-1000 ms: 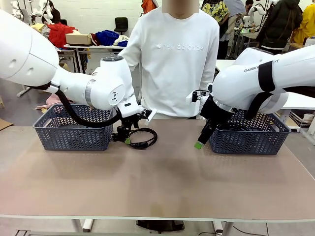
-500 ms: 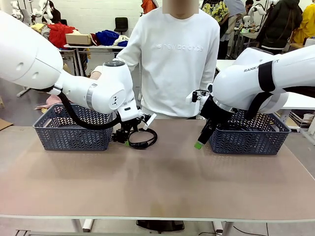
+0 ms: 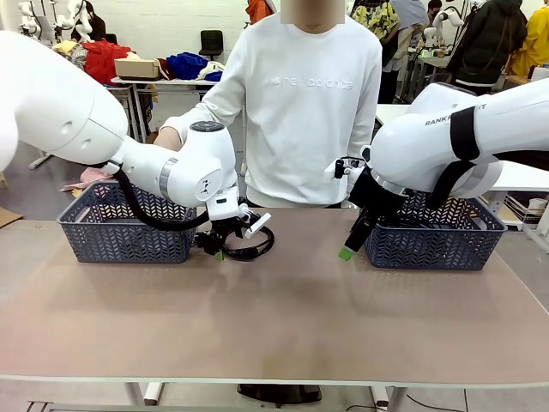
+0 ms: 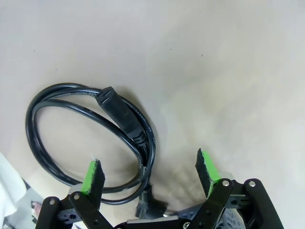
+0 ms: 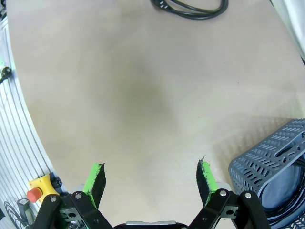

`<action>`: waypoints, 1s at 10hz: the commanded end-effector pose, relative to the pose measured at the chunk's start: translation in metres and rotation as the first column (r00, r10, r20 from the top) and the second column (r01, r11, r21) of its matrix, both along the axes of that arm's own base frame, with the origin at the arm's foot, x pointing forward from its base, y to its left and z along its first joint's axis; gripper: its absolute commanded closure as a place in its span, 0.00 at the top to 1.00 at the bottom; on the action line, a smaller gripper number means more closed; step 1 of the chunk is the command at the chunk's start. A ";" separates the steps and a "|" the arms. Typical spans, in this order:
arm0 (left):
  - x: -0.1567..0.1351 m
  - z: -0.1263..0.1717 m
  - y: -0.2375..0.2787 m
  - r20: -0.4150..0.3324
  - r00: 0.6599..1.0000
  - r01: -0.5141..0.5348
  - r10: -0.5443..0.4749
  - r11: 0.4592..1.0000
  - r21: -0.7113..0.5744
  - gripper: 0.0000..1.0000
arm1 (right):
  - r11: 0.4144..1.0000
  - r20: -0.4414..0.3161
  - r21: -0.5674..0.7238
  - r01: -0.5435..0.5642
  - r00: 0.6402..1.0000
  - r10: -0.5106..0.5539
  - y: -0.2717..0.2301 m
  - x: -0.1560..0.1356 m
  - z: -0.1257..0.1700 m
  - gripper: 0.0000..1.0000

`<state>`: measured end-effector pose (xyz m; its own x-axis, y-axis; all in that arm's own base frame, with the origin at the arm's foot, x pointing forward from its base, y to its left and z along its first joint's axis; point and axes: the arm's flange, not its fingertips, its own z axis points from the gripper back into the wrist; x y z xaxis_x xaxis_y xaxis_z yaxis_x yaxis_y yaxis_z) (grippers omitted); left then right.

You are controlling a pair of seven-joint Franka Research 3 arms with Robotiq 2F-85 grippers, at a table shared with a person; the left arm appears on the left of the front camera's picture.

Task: Organize the cables according to human instructions.
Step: Pick up a bundle of cables and place it in the basket indicated by the human.

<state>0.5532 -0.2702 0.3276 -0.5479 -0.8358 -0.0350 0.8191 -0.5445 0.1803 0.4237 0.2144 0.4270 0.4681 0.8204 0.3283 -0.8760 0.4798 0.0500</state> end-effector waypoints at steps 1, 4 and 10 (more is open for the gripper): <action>0.012 -0.003 0.003 -0.011 0.999 0.030 -0.030 0.999 0.029 1.00 | 1.000 0.004 -0.001 -0.001 1.000 0.001 0.000 0.000 0.001 1.00; 0.019 -0.012 0.005 -0.025 0.999 0.024 -0.023 0.999 0.048 1.00 | 1.000 0.004 -0.001 -0.001 1.000 0.001 0.000 0.000 0.001 1.00; 0.026 -0.010 0.001 -0.062 0.998 0.028 -0.024 0.998 0.059 0.68 | 1.000 0.004 -0.001 -0.001 1.000 0.001 0.000 0.000 0.001 1.00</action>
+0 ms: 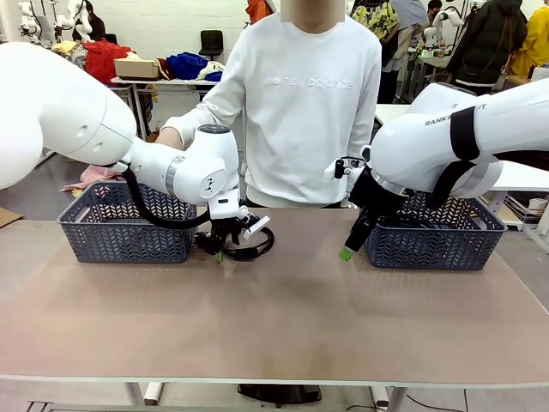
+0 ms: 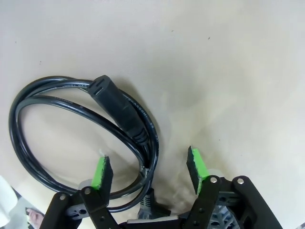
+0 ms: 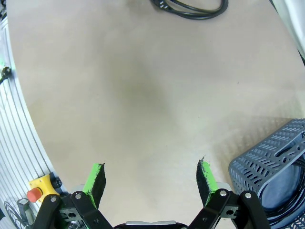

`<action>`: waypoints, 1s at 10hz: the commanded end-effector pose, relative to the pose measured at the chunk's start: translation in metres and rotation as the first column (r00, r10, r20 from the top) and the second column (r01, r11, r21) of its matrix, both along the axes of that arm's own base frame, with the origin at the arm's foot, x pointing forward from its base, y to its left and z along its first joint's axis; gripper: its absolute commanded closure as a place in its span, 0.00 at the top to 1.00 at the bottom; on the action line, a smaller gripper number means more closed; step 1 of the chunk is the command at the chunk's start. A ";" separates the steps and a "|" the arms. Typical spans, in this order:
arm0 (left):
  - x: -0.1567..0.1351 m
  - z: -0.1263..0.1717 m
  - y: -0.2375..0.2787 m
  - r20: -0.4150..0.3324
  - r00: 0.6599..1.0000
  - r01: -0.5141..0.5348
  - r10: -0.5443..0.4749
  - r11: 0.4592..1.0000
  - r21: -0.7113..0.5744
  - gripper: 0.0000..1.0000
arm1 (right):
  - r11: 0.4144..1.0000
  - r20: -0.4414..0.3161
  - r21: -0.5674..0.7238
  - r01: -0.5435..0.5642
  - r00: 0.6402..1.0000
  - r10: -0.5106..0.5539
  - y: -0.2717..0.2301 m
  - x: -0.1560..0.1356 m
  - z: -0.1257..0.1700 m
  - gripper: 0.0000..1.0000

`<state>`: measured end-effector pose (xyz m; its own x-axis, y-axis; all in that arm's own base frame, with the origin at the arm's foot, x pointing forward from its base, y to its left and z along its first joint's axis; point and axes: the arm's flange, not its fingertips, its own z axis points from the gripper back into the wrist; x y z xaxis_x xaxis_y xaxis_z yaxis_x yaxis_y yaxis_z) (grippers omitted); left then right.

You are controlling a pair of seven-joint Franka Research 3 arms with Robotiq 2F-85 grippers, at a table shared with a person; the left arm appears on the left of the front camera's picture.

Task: Organize the cables according to human instructions.
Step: Pick up a bundle of cables and place it in the basket indicated by the human.

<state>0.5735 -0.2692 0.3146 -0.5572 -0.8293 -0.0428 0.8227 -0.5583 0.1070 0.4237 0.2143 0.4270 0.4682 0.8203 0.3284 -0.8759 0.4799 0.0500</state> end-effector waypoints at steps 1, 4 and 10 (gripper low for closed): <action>0.006 0.004 -0.001 -0.006 1.000 0.018 -0.018 1.000 0.018 0.64 | 1.000 0.004 -0.001 -0.001 1.000 0.001 0.000 0.000 0.001 1.00; 0.008 0.003 -0.001 -0.019 1.000 0.017 -0.017 0.999 0.034 0.31 | 1.000 0.004 -0.001 -0.001 1.000 0.001 0.000 0.000 0.001 1.00; 0.006 0.010 0.000 -0.018 0.999 0.029 -0.028 0.999 0.045 0.00 | 1.000 0.004 -0.001 -0.001 1.000 0.001 0.000 0.000 0.001 1.00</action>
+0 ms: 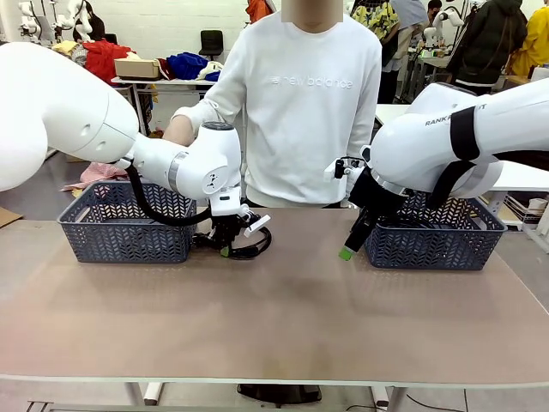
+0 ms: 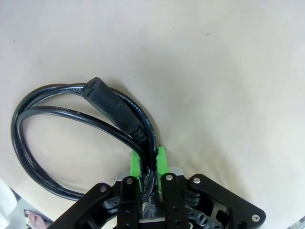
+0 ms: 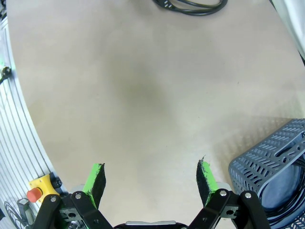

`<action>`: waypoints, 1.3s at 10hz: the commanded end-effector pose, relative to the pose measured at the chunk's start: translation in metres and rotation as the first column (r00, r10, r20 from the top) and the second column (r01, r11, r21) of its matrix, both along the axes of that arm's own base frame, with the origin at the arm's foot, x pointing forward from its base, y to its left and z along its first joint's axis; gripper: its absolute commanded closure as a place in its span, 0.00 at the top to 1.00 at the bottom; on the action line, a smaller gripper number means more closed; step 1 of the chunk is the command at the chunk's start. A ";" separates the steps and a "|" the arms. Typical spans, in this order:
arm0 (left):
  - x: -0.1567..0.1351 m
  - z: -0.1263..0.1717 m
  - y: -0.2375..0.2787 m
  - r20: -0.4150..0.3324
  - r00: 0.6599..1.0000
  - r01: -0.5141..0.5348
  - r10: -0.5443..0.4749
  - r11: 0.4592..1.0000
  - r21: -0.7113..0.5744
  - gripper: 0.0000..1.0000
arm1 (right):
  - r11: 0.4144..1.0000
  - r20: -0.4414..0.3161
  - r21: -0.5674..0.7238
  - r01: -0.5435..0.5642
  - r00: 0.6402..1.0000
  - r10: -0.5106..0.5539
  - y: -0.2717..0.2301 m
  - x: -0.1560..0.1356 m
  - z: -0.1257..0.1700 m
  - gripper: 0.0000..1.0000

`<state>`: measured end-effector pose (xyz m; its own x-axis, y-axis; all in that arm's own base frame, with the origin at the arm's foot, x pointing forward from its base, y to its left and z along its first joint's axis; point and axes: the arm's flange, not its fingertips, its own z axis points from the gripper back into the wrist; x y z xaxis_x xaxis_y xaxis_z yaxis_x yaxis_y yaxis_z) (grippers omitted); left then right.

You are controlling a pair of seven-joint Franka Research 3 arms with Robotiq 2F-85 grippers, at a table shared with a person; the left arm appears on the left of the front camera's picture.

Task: Organize the cables according to human instructions.
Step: Pick up a bundle of cables and place it in the basket indicated by the human.

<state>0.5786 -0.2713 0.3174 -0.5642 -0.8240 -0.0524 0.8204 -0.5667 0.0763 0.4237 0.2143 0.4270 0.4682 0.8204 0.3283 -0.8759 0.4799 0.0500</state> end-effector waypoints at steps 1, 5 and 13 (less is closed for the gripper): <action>-0.001 0.016 0.001 0.014 1.000 0.028 -0.028 1.000 0.014 0.00 | 1.000 0.004 -0.001 -0.001 1.000 0.001 0.000 0.000 0.001 1.00; -0.010 0.075 -0.006 0.062 0.996 -0.070 0.069 0.997 0.010 0.00 | 1.000 0.004 -0.001 -0.001 1.000 0.001 0.000 0.000 0.001 1.00; -0.014 0.202 0.016 0.150 0.959 -0.222 0.242 0.966 -0.134 0.00 | 1.000 0.004 -0.001 -0.001 1.000 0.001 0.000 0.000 0.001 1.00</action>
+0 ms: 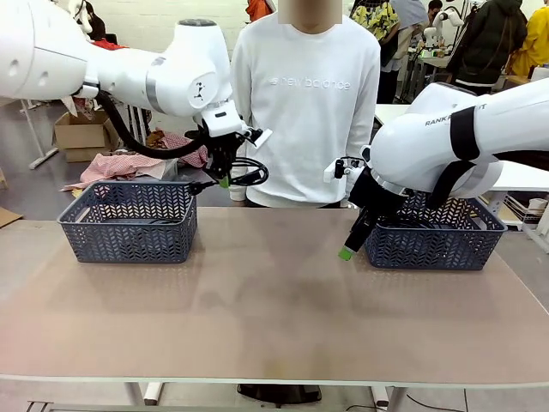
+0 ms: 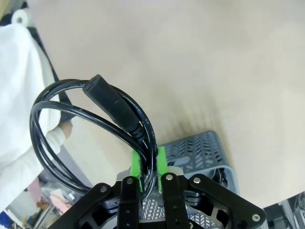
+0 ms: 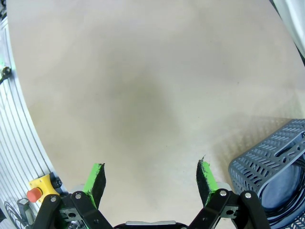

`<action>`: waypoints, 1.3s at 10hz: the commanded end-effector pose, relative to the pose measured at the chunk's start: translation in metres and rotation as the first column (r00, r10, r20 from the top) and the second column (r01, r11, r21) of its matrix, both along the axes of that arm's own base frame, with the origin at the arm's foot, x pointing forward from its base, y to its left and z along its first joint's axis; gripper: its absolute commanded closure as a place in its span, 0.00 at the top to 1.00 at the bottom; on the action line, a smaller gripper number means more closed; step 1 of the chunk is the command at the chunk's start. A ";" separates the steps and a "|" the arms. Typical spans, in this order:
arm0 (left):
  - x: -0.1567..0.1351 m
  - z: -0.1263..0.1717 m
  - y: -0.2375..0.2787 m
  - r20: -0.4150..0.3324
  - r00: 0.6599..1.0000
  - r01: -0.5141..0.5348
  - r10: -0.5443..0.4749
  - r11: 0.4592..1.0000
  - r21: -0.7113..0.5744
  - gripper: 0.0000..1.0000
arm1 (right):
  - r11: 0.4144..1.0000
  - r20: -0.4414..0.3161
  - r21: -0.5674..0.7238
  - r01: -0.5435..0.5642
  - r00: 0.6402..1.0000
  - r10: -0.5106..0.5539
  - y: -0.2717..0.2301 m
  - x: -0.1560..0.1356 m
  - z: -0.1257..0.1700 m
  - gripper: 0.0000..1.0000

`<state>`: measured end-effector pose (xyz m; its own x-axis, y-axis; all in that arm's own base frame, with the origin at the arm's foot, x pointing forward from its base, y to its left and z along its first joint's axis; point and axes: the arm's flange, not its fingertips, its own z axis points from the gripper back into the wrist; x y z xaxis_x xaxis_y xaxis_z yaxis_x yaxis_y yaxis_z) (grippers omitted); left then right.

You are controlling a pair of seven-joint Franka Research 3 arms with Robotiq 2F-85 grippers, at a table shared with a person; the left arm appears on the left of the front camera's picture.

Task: Organize the cables according to human instructions.
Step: Pick up a bundle of cables and place it in the basket indicated by the human.

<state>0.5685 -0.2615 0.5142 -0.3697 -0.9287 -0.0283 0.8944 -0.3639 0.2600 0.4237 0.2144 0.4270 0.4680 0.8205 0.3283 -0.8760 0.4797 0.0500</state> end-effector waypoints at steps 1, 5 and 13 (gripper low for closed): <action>-0.006 0.012 0.012 0.021 0.999 -0.035 0.035 0.999 -0.002 0.00 | 1.000 0.004 -0.001 -0.001 1.000 0.001 0.000 0.000 0.001 1.00; -0.026 0.023 0.072 0.018 0.995 -0.100 0.100 0.995 0.015 0.00 | 1.000 0.004 -0.001 -0.001 1.000 0.001 0.000 0.000 0.001 1.00; -0.042 -0.035 0.190 0.057 0.978 -0.201 0.201 0.980 -0.011 0.00 | 1.000 0.004 -0.001 -0.001 1.000 0.001 0.000 0.000 0.001 1.00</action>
<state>0.5273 -0.0758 0.4837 -0.1474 -0.9878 -0.0509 0.9438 -0.1559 0.2914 0.4237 0.2146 0.4273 0.4676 0.8206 0.3286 -0.8762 0.4794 0.0498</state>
